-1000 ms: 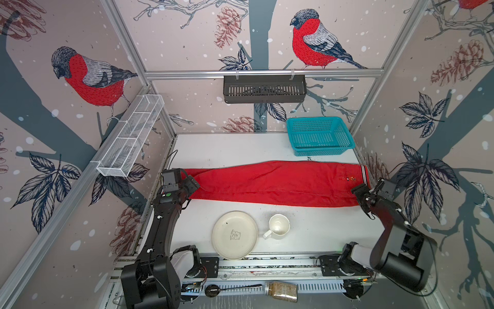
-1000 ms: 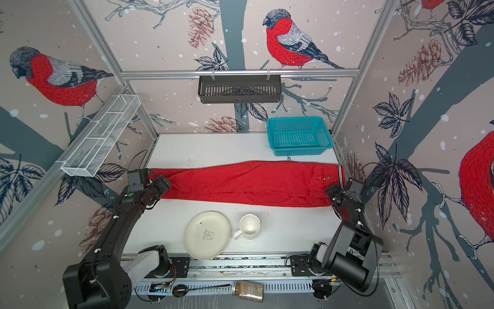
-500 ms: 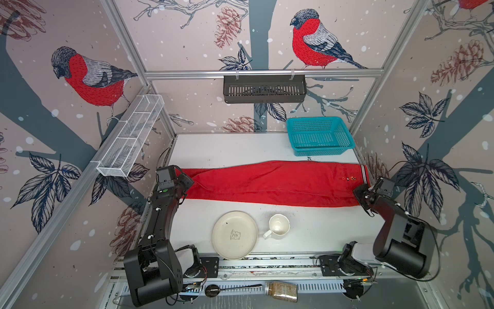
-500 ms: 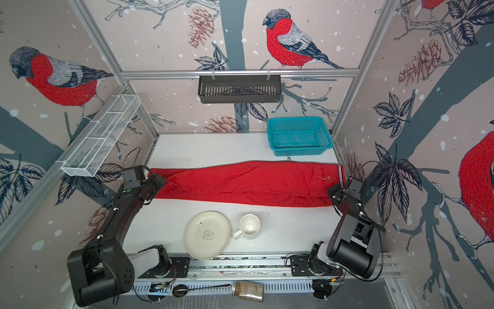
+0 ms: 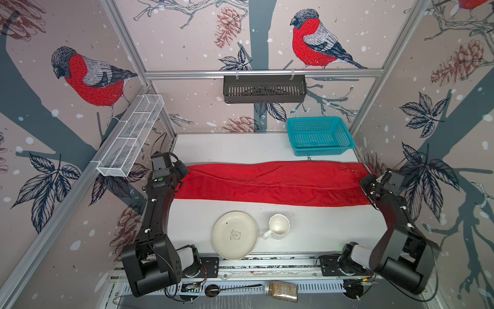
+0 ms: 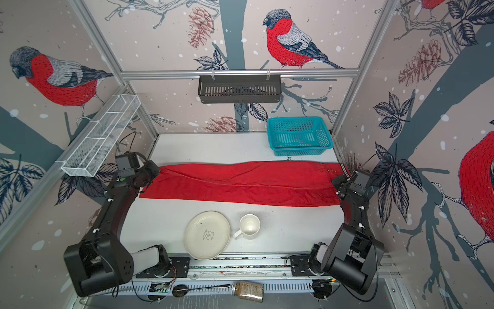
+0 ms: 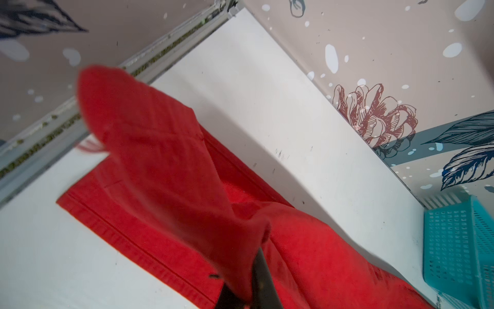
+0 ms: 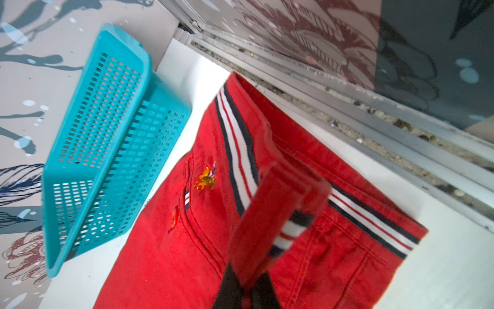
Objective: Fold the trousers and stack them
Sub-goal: 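Pull the folded strip taut between both grippers and release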
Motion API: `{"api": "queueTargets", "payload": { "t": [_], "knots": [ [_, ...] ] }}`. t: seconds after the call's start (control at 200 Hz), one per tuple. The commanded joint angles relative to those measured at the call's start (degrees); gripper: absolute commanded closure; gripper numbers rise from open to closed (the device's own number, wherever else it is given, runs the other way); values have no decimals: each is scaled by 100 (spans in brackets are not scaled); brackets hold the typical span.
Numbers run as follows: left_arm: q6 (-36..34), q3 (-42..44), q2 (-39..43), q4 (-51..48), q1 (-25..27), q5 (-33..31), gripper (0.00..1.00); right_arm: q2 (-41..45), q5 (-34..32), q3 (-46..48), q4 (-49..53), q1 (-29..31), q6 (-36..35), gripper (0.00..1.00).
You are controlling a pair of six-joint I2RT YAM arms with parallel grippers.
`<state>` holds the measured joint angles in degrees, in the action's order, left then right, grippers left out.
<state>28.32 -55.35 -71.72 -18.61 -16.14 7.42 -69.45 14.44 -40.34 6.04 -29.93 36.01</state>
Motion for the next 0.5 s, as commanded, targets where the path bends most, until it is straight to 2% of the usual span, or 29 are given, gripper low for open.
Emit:
{"api": "queueTargets", "payload": {
  "t": [0.0,0.24,0.37,0.495],
  "knots": [
    [-542,-347,-192,90,-19,-350,100,119,65,-202,-25,-13,170,98],
    [-695,-703,-497,191,-21,-493,100,608,554,-755,302,177,392,98],
    [-705,-633,-523,235,-21,-802,100,881,252,-1038,688,215,337,98],
    [-636,-308,-368,346,-29,-1420,100,1136,181,-604,924,38,414,98]
  ]
}}
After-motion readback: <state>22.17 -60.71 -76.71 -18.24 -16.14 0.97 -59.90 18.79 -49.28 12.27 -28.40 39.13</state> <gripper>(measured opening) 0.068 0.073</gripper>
